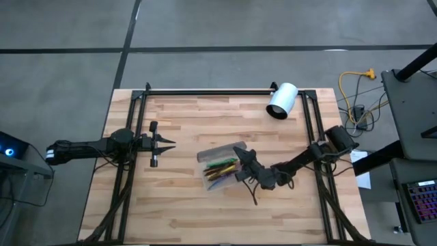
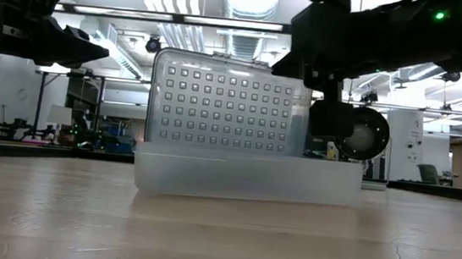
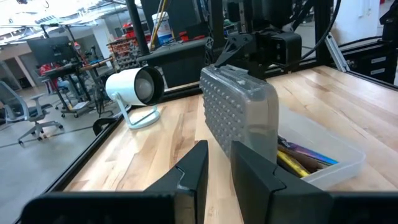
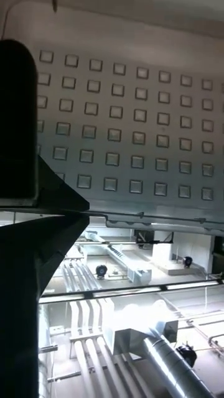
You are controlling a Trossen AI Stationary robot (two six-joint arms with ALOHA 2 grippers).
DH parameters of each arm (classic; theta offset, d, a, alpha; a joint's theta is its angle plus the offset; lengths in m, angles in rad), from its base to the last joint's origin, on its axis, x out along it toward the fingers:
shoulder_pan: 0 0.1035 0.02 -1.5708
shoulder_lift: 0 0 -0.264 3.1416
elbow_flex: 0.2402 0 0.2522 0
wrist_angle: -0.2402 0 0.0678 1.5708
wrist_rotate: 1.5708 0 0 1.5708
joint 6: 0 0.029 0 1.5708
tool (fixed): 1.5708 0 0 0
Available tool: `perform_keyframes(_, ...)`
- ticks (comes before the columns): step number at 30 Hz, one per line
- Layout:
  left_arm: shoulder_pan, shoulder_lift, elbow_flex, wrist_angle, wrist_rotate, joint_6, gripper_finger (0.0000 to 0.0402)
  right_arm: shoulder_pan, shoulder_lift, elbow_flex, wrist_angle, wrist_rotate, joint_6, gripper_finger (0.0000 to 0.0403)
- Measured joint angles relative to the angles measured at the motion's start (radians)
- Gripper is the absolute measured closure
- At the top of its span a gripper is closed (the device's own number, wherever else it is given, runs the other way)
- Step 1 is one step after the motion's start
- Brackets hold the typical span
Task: Pick & place school supplies into a supply box
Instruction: Close the supply box
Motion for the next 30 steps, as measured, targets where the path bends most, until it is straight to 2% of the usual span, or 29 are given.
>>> perform_keyframes(11,0.000,0.000,0.000,0.000,0.000,0.000,0.0348,0.082,0.000,-0.002,0.019,0.005,0.018,0.0395)
perform_keyframes(24,0.000,0.000,0.000,0.000,0.000,0.000,0.0348,0.085,0.000,-0.002,0.018,0.007,0.057,0.0394)
perform_keyframes(30,0.000,0.000,0.000,0.000,0.000,0.000,0.0348,0.084,0.000,-0.008,0.023,0.001,0.015,0.0394)
